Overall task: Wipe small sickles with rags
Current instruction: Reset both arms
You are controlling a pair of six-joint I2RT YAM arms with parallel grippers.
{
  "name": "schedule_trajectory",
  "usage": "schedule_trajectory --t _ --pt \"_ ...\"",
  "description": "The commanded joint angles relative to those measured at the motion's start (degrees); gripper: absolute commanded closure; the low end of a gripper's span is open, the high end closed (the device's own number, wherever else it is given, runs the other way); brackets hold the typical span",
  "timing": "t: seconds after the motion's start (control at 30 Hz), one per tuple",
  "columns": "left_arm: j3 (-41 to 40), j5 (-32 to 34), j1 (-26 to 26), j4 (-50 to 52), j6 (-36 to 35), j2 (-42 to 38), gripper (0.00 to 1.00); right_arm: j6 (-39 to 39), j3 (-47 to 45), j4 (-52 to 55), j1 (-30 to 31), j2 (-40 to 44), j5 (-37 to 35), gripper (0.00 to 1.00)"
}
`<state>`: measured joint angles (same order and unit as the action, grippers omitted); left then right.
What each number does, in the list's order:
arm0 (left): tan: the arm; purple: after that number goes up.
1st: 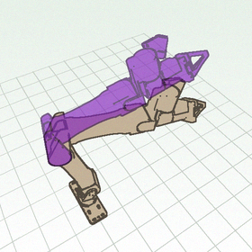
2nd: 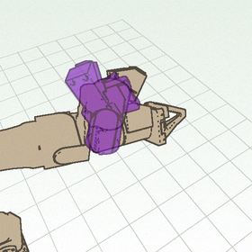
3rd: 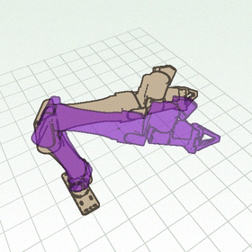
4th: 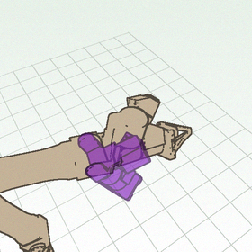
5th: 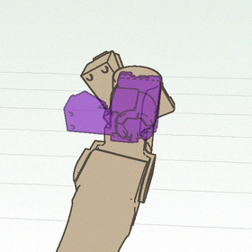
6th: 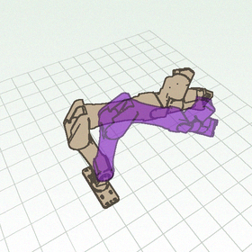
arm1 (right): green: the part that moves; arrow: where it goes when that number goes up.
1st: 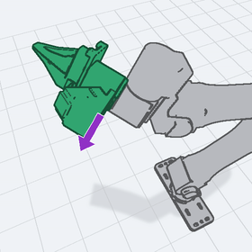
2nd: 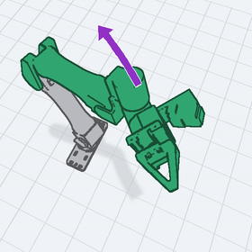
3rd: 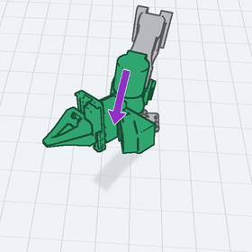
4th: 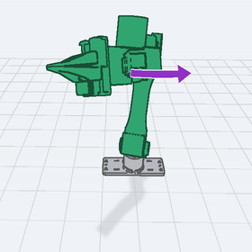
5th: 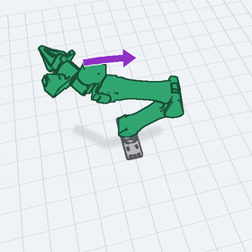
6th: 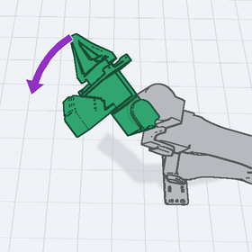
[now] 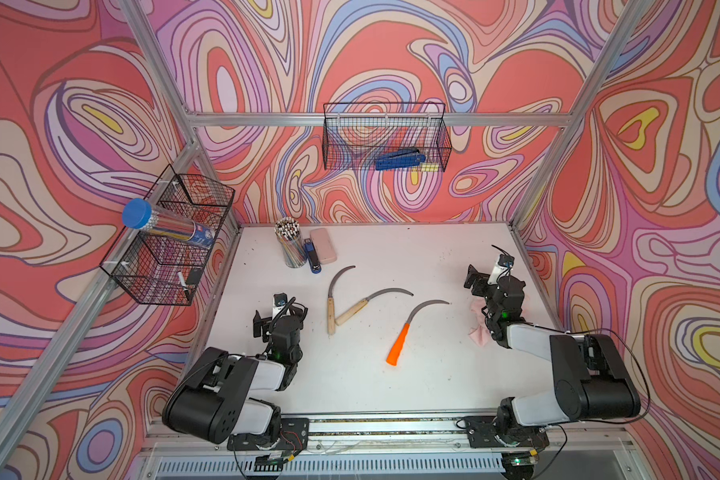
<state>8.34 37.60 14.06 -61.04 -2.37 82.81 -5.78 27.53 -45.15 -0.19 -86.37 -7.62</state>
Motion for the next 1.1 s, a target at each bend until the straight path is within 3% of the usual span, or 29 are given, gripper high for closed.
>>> schedule_trajectory --t 0.0,0.07,0.1,0.2,0.27,0.33,0.4,0.47,0.57,0.63,0.7,1.07 --pt "2.31 -7.92 -4.89 -13.64 0.87 4.03 0.00 2.65 -1.92 -8.20 0.47 -7.58 -0.59 0.02" --pt "5.24 -12.48 -6.63 0.68 3.48 -0.61 0.03 3.42 0.35 -7.85 0.19 -11.40 1.75 0.02" --pt "6.42 -15.79 -8.08 3.16 4.37 -1.21 0.04 2.99 0.01 -6.97 0.00 -10.69 2.74 0.02" --pt "5.50 -22.04 -9.19 -5.04 2.91 5.02 0.00 3.75 -1.03 -10.14 -0.26 -11.38 3.63 0.02" --pt "5.30 -22.55 -9.57 -7.78 2.59 7.26 0.00 3.79 -0.98 -9.81 -0.26 -11.25 3.71 0.02" --pt "8.07 -22.70 -9.98 2.31 4.11 3.99 0.00 3.81 -0.99 -9.62 -0.28 -11.11 3.74 0.02" --pt "9.89 -22.55 -9.99 1.21 3.05 6.54 0.00 3.83 -1.11 -9.96 -0.25 -11.13 3.57 0.02" --pt "12.11 -22.18 -9.23 8.39 3.15 5.04 0.00 3.96 -0.99 -9.82 -0.16 -11.21 3.33 0.02" --pt "11.27 -21.92 -9.23 3.92 2.40 6.49 0.00 3.94 -0.90 -9.70 -0.01 -11.28 3.23 0.02" --pt "12.42 -21.78 -9.23 8.42 3.12 5.35 0.00 3.97 -0.85 -9.70 -0.04 -11.28 3.15 0.02" --pt "11.49 -21.80 -9.23 4.76 2.45 6.45 0.00 4.00 -0.79 -9.61 0.00 -11.28 3.09 0.02" --pt "12.08 -23.57 -10.12 6.76 3.16 6.00 0.00 4.26 -0.81 -9.52 0.27 -11.28 2.74 0.02"
